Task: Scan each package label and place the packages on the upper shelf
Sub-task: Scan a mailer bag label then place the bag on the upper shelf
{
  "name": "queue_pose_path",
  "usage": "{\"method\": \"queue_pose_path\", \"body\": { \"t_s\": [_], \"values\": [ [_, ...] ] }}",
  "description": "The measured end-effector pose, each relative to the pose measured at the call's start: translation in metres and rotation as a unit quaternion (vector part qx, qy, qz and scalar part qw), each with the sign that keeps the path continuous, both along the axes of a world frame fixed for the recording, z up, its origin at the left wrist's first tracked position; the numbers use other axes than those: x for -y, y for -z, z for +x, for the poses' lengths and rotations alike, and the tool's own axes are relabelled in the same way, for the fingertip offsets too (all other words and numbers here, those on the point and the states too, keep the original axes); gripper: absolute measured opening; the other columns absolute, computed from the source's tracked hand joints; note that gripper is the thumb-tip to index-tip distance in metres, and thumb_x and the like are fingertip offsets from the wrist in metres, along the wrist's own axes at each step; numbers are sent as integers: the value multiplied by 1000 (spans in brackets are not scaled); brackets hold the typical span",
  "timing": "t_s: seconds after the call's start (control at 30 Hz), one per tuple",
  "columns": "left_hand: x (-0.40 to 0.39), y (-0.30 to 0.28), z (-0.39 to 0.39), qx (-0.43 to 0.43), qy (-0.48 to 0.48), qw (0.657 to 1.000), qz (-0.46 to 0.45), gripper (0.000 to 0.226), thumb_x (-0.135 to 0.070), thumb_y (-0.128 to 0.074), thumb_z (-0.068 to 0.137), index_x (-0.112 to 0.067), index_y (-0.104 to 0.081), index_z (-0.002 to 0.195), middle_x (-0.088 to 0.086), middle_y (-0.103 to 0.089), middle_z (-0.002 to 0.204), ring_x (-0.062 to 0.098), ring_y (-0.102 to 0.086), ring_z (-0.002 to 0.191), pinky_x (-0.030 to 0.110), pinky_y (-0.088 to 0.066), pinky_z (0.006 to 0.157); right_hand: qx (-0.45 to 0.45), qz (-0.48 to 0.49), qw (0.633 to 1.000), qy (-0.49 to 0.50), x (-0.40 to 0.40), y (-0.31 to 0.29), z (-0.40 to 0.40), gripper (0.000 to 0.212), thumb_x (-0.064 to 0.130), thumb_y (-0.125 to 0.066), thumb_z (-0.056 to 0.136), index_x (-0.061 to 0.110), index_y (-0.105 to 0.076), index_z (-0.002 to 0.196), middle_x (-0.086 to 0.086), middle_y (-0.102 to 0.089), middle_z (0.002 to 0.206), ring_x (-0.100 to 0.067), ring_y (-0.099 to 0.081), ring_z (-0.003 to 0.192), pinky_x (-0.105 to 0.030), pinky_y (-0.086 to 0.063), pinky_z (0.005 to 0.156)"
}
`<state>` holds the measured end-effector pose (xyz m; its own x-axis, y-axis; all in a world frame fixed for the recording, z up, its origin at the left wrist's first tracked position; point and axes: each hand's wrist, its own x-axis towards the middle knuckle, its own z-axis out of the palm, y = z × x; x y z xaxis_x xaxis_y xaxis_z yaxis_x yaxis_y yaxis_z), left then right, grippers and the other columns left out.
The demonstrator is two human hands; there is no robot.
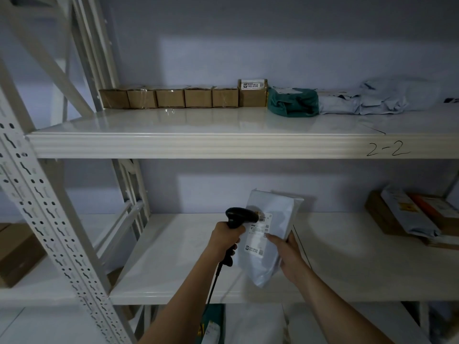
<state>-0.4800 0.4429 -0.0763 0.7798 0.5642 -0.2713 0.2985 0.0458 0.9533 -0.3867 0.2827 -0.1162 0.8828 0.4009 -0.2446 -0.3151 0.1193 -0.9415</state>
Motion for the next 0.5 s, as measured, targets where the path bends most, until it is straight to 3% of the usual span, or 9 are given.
{"method": "queue_pose_path", "body": {
  "t_s": [0.5],
  "values": [
    [8, -5, 0, -1, 0, 1000, 0, 12, -19, -62, 82, -6, -61, 81, 5, -54, 58, 17, -42, 43, 23, -36, 45, 12, -3, 1000, 2, 10, -7, -1, 47, 4, -76, 84, 15, -56, 125, -12, -70, 119, -34, -66, 109, -56, -52, 99]
  ]
}}
